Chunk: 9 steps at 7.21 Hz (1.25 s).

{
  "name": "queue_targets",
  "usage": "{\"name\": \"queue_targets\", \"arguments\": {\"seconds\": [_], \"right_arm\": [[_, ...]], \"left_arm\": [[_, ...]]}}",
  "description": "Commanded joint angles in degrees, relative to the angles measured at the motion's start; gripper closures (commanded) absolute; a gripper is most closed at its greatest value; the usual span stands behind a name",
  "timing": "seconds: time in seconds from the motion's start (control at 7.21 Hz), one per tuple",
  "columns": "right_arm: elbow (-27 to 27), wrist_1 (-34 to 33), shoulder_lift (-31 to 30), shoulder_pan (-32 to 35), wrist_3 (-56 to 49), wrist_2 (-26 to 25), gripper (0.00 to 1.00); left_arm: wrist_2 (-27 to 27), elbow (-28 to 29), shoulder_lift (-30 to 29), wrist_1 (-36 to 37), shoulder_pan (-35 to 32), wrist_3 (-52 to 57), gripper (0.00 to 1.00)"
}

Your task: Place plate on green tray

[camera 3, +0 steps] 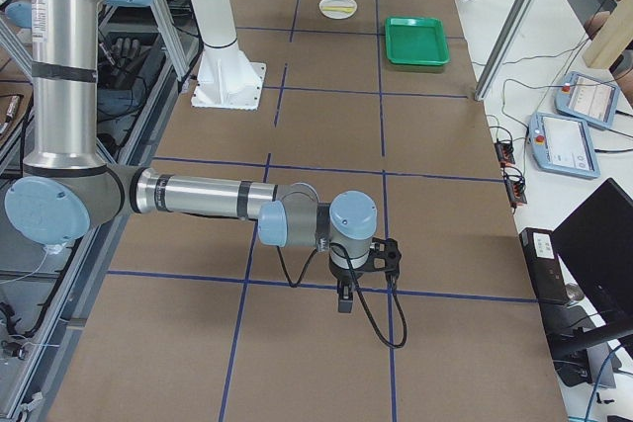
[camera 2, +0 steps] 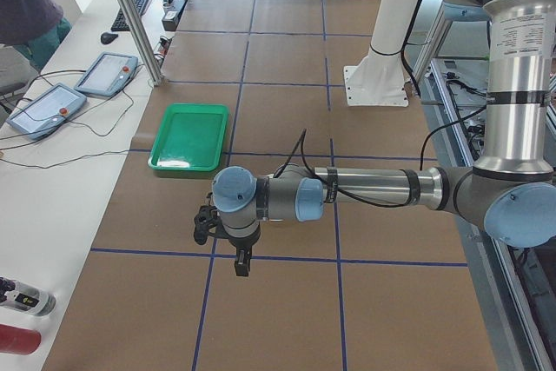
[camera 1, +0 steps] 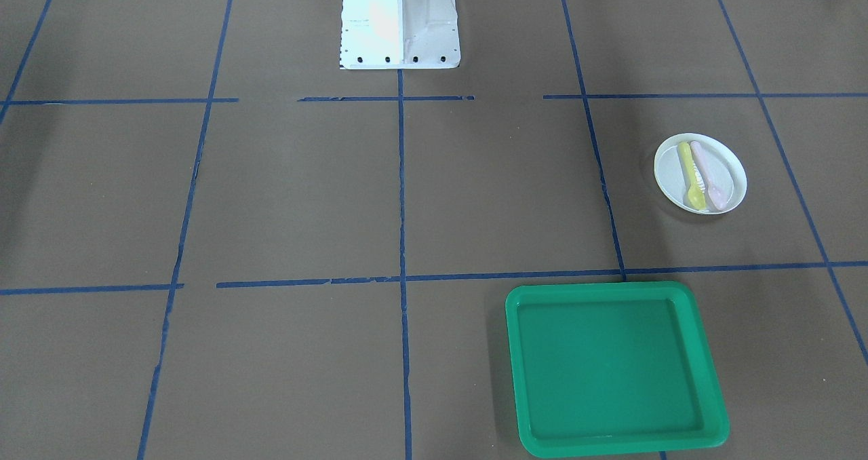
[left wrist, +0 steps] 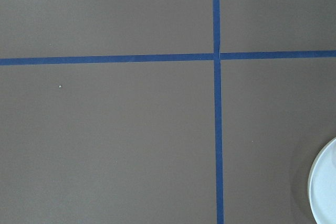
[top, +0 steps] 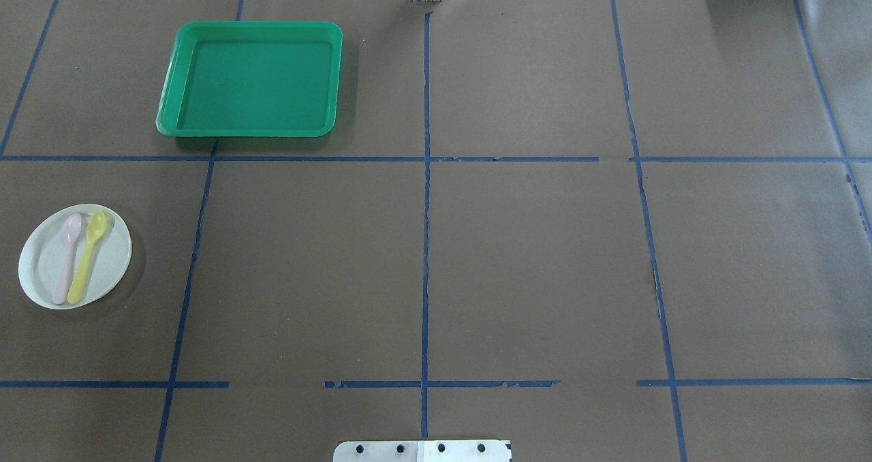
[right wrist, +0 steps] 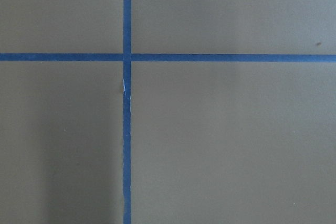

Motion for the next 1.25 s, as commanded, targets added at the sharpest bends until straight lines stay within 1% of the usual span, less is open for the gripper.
{"name": "queue_targets", "arguments": {"seconds": [0.0,0.69,0.83,0.97,1.11], "right_arm": [[0.00,-0.04,0.00,0.00,0.00,0.00,0.00],[-0.09,-0.04,0.00,0.00,0.00,0.00,0.00],[-0.09,-0.04,0.00,0.00,0.00,0.00,0.00],[0.00,-0.04,0.00,0.00,0.00,0.00,0.00],[0.00,0.04,0.00,0.00,0.00,0.00,0.00]], "left_arm": [[-0.07,0.12,-0.66,-0.19,-0.03,0.20,0.00],[0.19,1.26,-0.75,-8.53,0.32,-0.06,0.00],[0.37,0.91,-0.75,-9.32,5.28,-1.46,0.00],[0.54,-0.22,-0.75,-11.51,9.34,-11.21,0.00],[0.72,-0.93,0.03,-17.45,13.03,-19.75,0.00]]}}
